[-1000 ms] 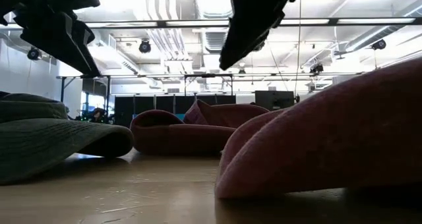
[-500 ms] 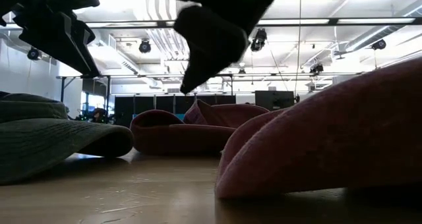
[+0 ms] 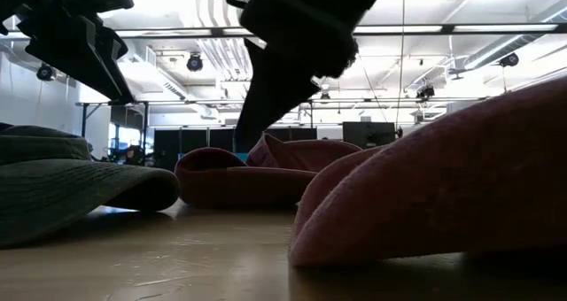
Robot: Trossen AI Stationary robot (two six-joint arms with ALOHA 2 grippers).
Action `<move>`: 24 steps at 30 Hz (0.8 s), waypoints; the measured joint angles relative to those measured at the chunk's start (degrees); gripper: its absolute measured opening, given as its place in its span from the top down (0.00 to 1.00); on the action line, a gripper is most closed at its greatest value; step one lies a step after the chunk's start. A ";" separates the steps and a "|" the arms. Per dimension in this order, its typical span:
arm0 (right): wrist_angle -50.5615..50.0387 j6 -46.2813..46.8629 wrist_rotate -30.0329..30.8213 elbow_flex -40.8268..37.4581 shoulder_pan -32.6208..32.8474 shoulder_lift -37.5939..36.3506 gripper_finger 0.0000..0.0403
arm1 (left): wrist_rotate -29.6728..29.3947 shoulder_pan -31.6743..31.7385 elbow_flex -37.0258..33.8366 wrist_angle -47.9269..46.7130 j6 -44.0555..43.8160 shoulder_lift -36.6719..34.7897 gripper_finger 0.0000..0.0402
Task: Pick & Place hat
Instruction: Put the red cap into the blue bin
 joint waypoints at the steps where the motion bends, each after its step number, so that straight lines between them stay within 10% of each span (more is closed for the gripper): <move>1: 0.02 -0.74 0.20 -0.02 0.00 0.36 0.26 | 0.00 0.00 0.00 0.00 0.00 0.00 0.61; 13: 3.39 -9.26 7.88 1.05 -0.42 5.26 0.25 | 0.06 -0.05 -0.81 -0.07 -2.29 0.00 0.61; 24: 2.61 -2.04 1.03 0.86 -5.43 5.42 0.43 | 0.04 -0.07 -1.21 0.02 -3.05 0.00 0.61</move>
